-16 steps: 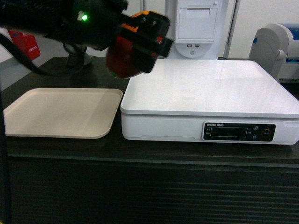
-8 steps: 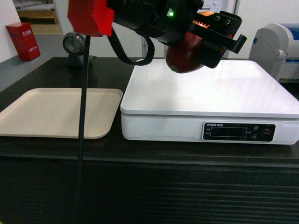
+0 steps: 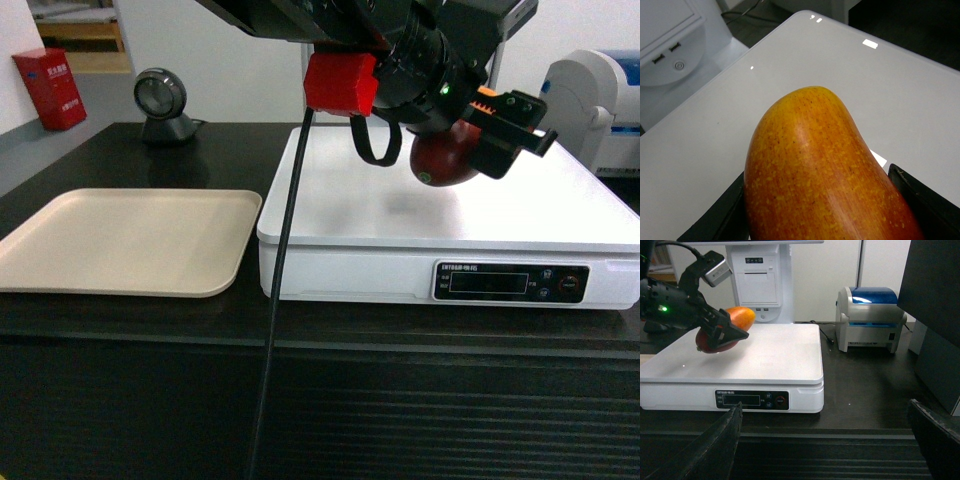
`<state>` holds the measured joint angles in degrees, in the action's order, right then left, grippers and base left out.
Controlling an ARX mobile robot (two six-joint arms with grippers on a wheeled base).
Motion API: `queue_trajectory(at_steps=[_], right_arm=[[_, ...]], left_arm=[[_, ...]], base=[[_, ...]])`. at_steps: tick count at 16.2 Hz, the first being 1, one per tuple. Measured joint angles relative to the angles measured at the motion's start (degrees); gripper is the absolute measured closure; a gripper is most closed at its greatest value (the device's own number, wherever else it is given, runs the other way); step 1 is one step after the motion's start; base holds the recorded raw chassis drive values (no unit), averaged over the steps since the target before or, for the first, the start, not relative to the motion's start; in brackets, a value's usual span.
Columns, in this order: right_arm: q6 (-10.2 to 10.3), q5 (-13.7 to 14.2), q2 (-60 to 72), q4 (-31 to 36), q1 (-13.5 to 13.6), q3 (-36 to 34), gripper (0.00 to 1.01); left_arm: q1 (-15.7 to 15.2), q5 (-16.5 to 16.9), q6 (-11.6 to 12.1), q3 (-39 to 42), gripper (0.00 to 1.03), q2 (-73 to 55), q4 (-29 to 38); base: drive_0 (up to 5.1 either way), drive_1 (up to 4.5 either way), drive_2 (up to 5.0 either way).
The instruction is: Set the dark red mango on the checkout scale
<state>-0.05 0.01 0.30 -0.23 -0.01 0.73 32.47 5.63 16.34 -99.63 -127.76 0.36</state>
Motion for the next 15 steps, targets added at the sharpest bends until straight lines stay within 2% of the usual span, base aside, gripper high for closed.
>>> queue_trajectory(at_steps=[5, 9, 10, 12, 15], right_arm=[[0.00, 0.00, 0.00, 0.00, 0.00, 0.00, 0.03], [0.00, 0.00, 0.00, 0.00, 0.00, 0.00, 0.03], [0.00, 0.00, 0.00, 0.00, 0.00, 0.00, 0.03], [0.00, 0.00, 0.00, 0.00, 0.00, 0.00, 0.03], [0.00, 0.00, 0.00, 0.00, 0.00, 0.00, 0.03]], left_arm=[[-2.47, -3.15, -0.02, -14.32, 0.30, -10.23, -8.15], [-1.29, -3.48, 0.00, -17.77, 0.30, -12.04, -9.77], [-0.85, -3.48, -0.02, -17.77, 0.28, -12.07, -9.73], [-0.37, -3.06, 0.17, -17.77, 0.05, -12.09, -9.33], [-0.37, -2.71, 0.22, -17.62, 0.05, -12.07, -8.83]], base=[[0.0, 0.00, 0.0], [0.0, 0.00, 0.0], [0.0, 0.00, 0.0], [0.0, 0.00, 0.0], [0.0, 0.00, 0.0]])
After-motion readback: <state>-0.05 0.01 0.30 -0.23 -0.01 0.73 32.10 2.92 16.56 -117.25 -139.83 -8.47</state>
